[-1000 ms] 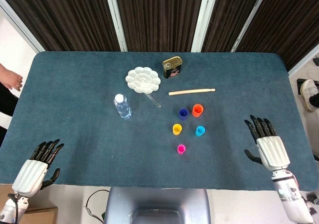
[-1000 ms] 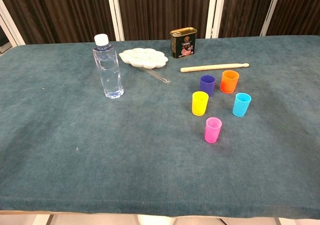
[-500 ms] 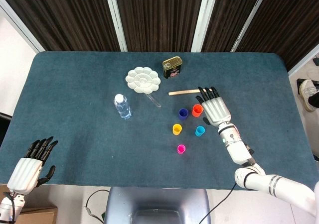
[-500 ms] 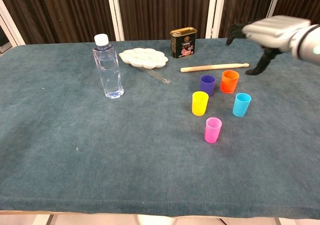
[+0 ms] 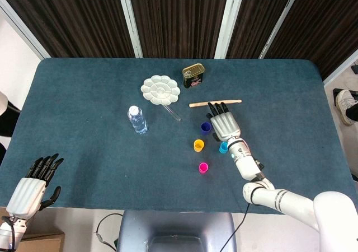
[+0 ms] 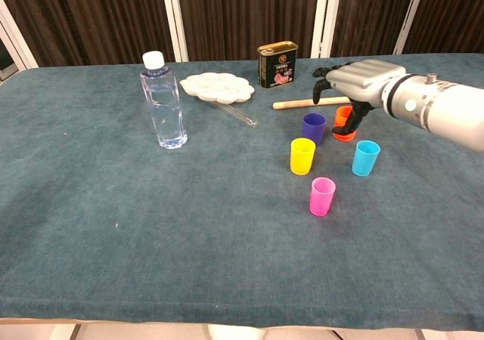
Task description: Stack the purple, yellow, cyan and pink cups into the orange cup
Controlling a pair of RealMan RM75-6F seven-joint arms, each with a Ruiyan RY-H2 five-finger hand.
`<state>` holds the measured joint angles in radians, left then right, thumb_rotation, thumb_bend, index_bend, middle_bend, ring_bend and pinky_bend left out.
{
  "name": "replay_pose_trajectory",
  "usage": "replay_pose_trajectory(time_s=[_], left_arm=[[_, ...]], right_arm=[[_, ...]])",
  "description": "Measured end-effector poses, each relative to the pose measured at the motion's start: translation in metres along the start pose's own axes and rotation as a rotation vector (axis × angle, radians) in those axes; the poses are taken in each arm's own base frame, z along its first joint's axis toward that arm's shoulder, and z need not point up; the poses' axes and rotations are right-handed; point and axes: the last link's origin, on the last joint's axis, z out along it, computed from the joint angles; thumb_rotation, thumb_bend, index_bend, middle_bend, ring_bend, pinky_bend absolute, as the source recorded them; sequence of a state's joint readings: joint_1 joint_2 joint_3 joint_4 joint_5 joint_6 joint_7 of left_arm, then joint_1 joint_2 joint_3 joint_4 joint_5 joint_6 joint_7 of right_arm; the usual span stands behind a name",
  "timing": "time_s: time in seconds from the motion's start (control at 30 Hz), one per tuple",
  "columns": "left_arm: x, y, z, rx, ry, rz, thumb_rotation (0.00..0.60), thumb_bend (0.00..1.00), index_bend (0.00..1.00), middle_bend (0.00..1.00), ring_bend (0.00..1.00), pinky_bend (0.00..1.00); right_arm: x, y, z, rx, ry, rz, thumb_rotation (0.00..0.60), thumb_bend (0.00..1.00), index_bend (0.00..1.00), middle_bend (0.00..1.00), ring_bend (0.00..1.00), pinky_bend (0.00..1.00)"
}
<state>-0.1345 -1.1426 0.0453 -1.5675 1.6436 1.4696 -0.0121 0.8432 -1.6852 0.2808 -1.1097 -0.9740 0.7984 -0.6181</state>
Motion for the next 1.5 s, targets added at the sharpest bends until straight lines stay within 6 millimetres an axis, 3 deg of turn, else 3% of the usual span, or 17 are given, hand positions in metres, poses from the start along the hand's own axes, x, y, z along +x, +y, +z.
replay_pose_trajectory(time_s=[0.27,0.67,0.9,1.0,1.2,1.3,1.5], left_arm=[[0.000,-0.002,0.002,0.010,-0.005,-0.003,0.600,0.46,0.00,0.00,0.00,0.07],[0.002,-0.003,0.001,0.010,0.001,-0.011,0.600,0.46,0.00,0.00,0.00,0.07],[0.003,-0.003,0.000,0.005,0.006,-0.016,0.600,0.46,0.00,0.00,0.00,0.07],[0.003,-0.002,0.000,0.003,0.006,-0.016,0.600,0.46,0.00,0.00,0.00,0.07],[0.002,-0.001,0.000,-0.002,0.003,-0.015,0.600,0.46,0.00,0.00,0.00,0.07],[0.001,0.001,0.000,-0.008,-0.003,-0.013,0.600,0.46,0.00,0.00,0.00,0.07],[-0.002,0.003,0.002,-0.013,-0.007,-0.007,0.600,0.46,0.00,0.00,0.00,0.07]], right_arm=[[-0.004,-0.013,0.010,0.008,-0.020,0.038,0.600,0.44,0.41,0.00,0.00,0.00],[-0.007,-0.021,0.016,0.002,-0.026,0.072,0.600,0.51,0.56,0.00,0.00,0.00],[0.009,-0.017,0.012,-0.036,0.065,0.122,0.600,0.52,0.62,0.03,0.00,0.00],[0.022,-0.010,0.006,-0.043,0.115,0.152,0.600,0.52,0.62,0.03,0.00,0.00],[0.043,0.025,-0.009,-0.097,0.173,0.148,0.600,0.52,0.61,0.03,0.00,0.00],[0.038,0.039,-0.015,-0.125,0.151,0.136,0.600,0.52,0.61,0.03,0.00,0.00],[0.024,0.045,-0.015,-0.136,0.110,0.111,0.600,0.52,0.61,0.03,0.00,0.00]])
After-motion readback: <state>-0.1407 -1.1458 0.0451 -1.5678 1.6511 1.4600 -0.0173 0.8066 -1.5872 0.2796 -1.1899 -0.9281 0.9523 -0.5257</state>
